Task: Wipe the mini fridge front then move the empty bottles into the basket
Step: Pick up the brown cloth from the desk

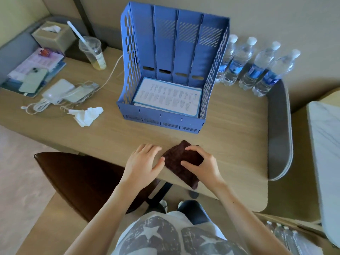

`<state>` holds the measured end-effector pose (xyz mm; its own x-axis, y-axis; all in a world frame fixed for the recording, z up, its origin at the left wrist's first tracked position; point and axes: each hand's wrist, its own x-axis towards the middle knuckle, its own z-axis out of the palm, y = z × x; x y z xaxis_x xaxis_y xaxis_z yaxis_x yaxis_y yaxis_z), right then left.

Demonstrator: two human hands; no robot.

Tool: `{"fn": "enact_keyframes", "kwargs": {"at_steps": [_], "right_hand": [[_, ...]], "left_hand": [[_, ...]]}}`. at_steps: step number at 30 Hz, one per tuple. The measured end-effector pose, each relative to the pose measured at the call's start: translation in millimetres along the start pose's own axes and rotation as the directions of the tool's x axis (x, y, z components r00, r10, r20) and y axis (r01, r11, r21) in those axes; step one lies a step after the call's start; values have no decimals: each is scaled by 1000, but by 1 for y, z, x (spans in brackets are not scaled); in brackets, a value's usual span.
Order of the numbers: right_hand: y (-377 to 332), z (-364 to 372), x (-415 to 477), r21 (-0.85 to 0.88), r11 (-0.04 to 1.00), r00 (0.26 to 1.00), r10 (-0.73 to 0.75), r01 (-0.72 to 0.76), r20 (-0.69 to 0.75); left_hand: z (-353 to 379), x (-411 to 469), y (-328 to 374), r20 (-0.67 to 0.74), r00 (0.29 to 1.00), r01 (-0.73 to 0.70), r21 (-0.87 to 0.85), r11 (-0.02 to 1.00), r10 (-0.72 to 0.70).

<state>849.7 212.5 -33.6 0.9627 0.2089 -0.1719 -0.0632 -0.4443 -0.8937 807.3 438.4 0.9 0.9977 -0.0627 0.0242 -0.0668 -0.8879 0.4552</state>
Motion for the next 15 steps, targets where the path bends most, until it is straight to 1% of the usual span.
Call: {"fn": "enact_keyframes", "kwargs": {"at_steps": [5, 8, 12, 15], "right_hand": [[-30, -14, -19, 71, 995, 982, -55, 69, -179], [-38, -20, -34, 138, 986, 962, -52, 92, -269], [-39, -25, -57, 197, 977, 932, -8, 85, -363], [-35, -35, -80, 174, 983, 898, 20, 63, -440]], "left_hand": [[-19, 10, 18, -42, 994, -103, -27, 994, 102], [-25, 13, 27, -45, 983, -178, -43, 983, 176], [-23, 17, 40, 21, 966, -257, -61, 964, 259], [-16, 22, 58, 95, 937, -329, -78, 941, 336]]}}
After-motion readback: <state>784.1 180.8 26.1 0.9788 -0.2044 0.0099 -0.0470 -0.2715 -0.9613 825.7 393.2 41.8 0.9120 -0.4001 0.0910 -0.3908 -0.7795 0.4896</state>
